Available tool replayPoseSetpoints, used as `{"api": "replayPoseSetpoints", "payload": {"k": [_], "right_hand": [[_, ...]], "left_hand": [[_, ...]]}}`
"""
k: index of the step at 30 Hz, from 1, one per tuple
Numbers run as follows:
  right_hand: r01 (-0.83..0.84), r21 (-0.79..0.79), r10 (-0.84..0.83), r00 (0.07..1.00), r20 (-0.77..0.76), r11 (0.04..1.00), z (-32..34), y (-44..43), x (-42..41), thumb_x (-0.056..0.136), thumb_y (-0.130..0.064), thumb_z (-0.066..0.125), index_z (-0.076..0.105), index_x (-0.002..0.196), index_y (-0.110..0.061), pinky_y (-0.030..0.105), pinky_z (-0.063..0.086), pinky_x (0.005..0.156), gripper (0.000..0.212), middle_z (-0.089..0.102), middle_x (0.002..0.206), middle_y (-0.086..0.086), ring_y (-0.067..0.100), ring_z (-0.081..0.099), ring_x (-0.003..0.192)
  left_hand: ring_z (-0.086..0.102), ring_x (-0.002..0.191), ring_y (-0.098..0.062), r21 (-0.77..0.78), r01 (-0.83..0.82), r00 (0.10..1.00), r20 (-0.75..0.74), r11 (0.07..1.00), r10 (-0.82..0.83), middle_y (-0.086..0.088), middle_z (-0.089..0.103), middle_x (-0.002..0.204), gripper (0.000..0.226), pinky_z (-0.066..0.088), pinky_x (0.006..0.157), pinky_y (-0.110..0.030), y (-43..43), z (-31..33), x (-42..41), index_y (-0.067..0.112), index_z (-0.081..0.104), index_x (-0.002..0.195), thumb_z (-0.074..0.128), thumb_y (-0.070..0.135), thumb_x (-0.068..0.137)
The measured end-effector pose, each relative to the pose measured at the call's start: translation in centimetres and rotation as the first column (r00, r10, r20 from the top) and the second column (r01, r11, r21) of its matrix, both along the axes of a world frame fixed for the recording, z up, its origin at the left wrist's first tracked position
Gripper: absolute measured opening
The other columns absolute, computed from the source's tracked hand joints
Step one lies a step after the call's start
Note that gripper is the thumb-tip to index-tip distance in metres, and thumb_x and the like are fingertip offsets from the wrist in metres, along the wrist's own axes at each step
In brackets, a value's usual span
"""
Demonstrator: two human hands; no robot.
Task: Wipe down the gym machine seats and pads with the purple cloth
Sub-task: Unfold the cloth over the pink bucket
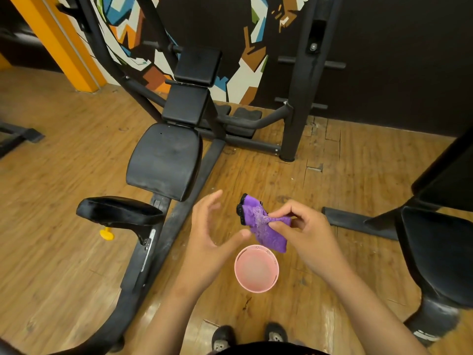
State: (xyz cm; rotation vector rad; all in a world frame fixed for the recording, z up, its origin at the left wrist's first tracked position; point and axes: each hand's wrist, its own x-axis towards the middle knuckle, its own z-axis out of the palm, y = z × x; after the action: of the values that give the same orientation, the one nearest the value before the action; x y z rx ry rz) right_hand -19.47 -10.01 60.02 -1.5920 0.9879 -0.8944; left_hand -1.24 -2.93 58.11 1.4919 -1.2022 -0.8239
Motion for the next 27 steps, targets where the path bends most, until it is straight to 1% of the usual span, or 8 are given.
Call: {"api": "replayPoseSetpoints", "payload": {"k": [2,6,9,12,16,20,24,27], "right_hand": [[-0.018,-0.058,0.017,0.999,-0.029,0.998,0.5,0.2,-0.1,0.083,0.003,0.069,0.066,0.076,-0.023,0.029,0.050,0.077,0.027,0.068,0.084,-0.006,0.014,0.063,0.083],[-0.071,-0.203,0.058,0.996,-0.065,0.977,0.9,0.3,-0.7,0.080,0.004,0.070,0.065,0.076,-0.036,0.024,0.050,0.081,0.041,0.068,0.090,-0.012,0.010,0.064,0.089],[-0.064,-0.250,0.051,0.997,-0.057,0.966,1.2,0.0,-1.8,0.078,0.006,0.070,0.068,0.077,-0.035,0.018,0.047,0.080,0.041,0.067,0.090,-0.012,0.010,0.063,0.089],[0.031,-0.248,-0.034,0.999,-0.006,0.968,1.2,-0.7,-3.2,0.077,0.011,0.070,0.067,0.075,-0.028,0.015,0.046,0.077,0.040,0.067,0.087,-0.012,0.005,0.062,0.084],[0.058,-0.227,-0.050,0.998,0.040,0.972,1.5,-0.6,-3.5,0.078,0.014,0.068,0.067,0.076,-0.030,0.015,0.047,0.075,0.044,0.067,0.086,-0.013,0.005,0.062,0.083],[0.000,-0.190,0.015,0.997,0.076,0.982,1.9,-0.4,-3.4,0.078,0.013,0.067,0.068,0.075,-0.028,0.019,0.049,0.079,0.041,0.069,0.088,-0.013,0.007,0.065,0.089],[-0.055,-0.149,0.068,0.995,0.079,0.987,2.2,0.1,-2.7,0.075,-0.010,0.070,0.069,0.075,-0.029,0.028,0.051,0.081,0.019,0.070,0.091,-0.008,0.015,0.065,0.093],[-0.091,-0.107,0.103,0.989,0.109,0.990,2.3,0.5,-2.4,0.076,-0.003,0.068,0.070,0.076,-0.028,0.025,0.050,0.080,0.024,0.071,0.091,-0.005,0.015,0.066,0.092]], "left_hand": [[0.044,0.129,-0.003,-0.063,0.079,0.985,0.160,0.995,-0.068,0.015,0.048,0.137,0.066,0.037,0.104,-0.016,-0.6,1.0,-0.1,0.030,0.049,0.133,0.075,0.044,0.074],[0.057,0.102,-0.005,-0.090,0.113,0.934,0.351,0.990,-0.075,0.020,0.063,0.101,0.029,0.043,0.086,-0.019,-1.4,2.0,-0.1,0.026,0.067,0.104,0.078,0.021,0.077],[0.057,0.087,-0.011,-0.080,0.173,0.921,0.368,0.982,-0.132,0.016,0.061,0.086,0.012,0.042,0.075,-0.019,-1.2,2.6,0.4,0.021,0.066,0.085,0.075,0.015,0.080],[0.059,0.083,-0.015,-0.097,0.163,0.945,0.300,0.982,-0.128,0.010,0.062,0.080,0.018,0.044,0.073,-0.020,-0.9,3.3,1.3,0.022,0.064,0.081,0.072,0.005,0.082],[0.059,0.096,-0.015,-0.137,0.207,0.917,0.371,0.969,-0.144,0.015,0.059,0.095,0.021,0.043,0.084,-0.018,-0.7,3.9,1.1,0.023,0.063,0.085,0.072,0.005,0.082],[0.049,0.127,-0.014,-0.157,0.251,0.902,0.396,0.955,-0.172,0.021,0.050,0.129,0.024,0.038,0.104,-0.032,-0.6,4.3,0.2,0.030,0.058,0.088,0.078,0.023,0.076],[0.046,0.129,-0.011,-0.131,0.323,0.862,0.450,0.937,-0.233,0.021,0.048,0.135,0.023,0.039,0.101,-0.025,-0.7,4.6,-0.3,0.031,0.062,0.098,0.071,0.035,0.078],[0.051,0.123,-0.010,-0.102,0.358,0.859,0.425,0.928,-0.285,0.022,0.054,0.129,0.014,0.044,0.095,-0.024,-0.6,4.4,-0.2,0.030,0.063,0.088,0.074,0.029,0.079]]}}
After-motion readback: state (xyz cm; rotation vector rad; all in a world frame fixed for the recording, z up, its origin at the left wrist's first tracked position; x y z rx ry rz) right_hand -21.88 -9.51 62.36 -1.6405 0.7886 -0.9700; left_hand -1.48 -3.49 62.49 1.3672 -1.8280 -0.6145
